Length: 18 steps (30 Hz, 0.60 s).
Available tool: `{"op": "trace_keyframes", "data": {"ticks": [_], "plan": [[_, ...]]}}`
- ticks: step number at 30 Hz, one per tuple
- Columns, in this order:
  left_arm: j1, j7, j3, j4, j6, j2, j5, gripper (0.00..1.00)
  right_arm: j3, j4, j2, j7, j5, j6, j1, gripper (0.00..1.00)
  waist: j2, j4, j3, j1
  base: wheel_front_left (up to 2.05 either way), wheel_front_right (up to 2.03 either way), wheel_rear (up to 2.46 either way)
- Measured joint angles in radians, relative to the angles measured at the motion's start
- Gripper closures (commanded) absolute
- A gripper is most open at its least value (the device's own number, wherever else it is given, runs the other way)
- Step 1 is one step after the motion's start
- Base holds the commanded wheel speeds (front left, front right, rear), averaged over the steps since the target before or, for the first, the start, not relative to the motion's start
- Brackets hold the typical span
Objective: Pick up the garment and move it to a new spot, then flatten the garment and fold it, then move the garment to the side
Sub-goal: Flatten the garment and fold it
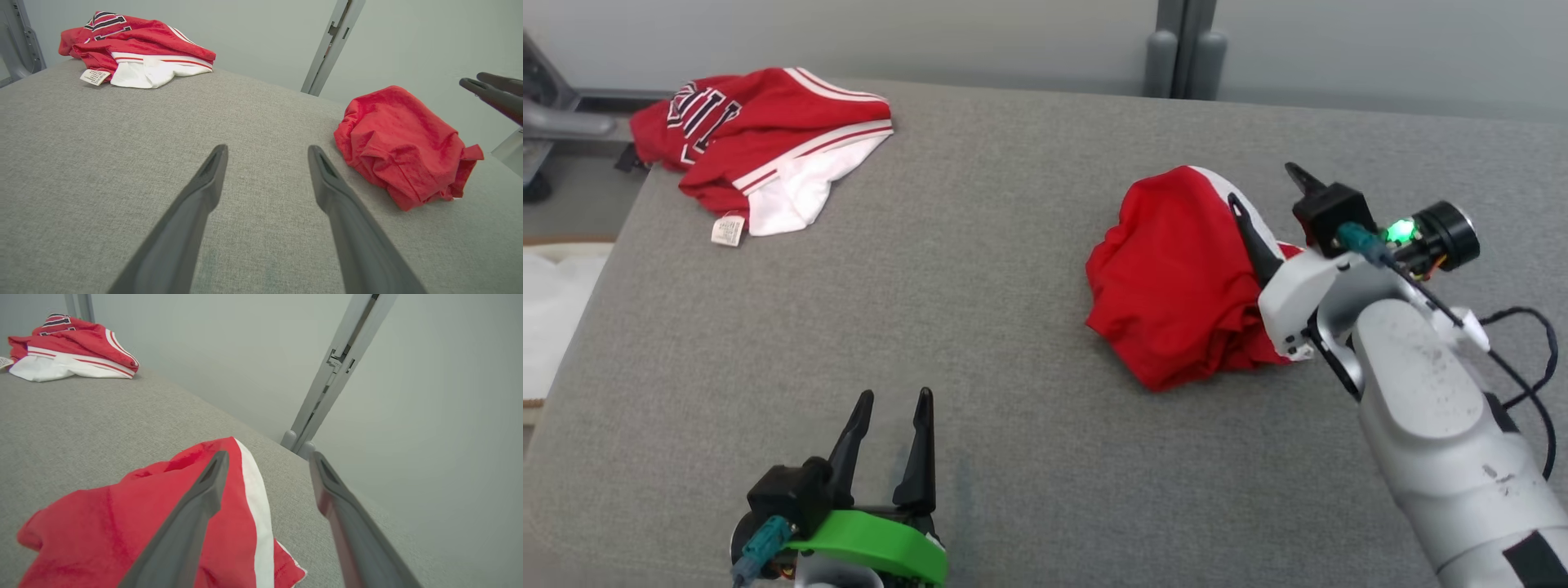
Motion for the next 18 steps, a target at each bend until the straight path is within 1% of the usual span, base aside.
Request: {"op": "trace_keyframes", "data": {"ticks": [4,7,10,13,18], "plan": [[-0.014,0.0,-0.013,-0.003,0.001,0.0,-0.009,0.0,0.084,0.104,-0.035,0.079,0.036,0.0,-0.104,0.0,0.0,0.038,0.034,0.0,0.0,0.0,0.0],[-0.025,0.0,-0.026,-0.004,0.007,0.0,-0.022,0.0,0.145,0.177,-0.05,0.13,0.098,0.0,-0.166,0.0,0.0,0.069,0.059,0.0,0.0,0.0,0.0],[-0.028,0.0,-0.032,-0.006,0.011,0.0,-0.032,0.0,0.213,0.224,-0.072,0.158,0.126,0.0,-0.21,0.0,0.0,0.093,0.08,0.0,0.0,0.0,0.0],[-0.035,0.0,-0.035,-0.014,0.016,0.0,-0.035,0.0,0.245,0.265,-0.088,0.187,0.179,0.0,-0.243,0.0,0.0,0.11,0.1,0.0,0.0,0.0,0.0],[-0.042,0.0,-0.038,-0.021,0.018,0.0,-0.043,0.0,0.302,0.309,-0.118,0.213,0.21,0.0,-0.289,0.0,0.0,0.123,0.127,0.0,0.0,0.0,0.0]]}}
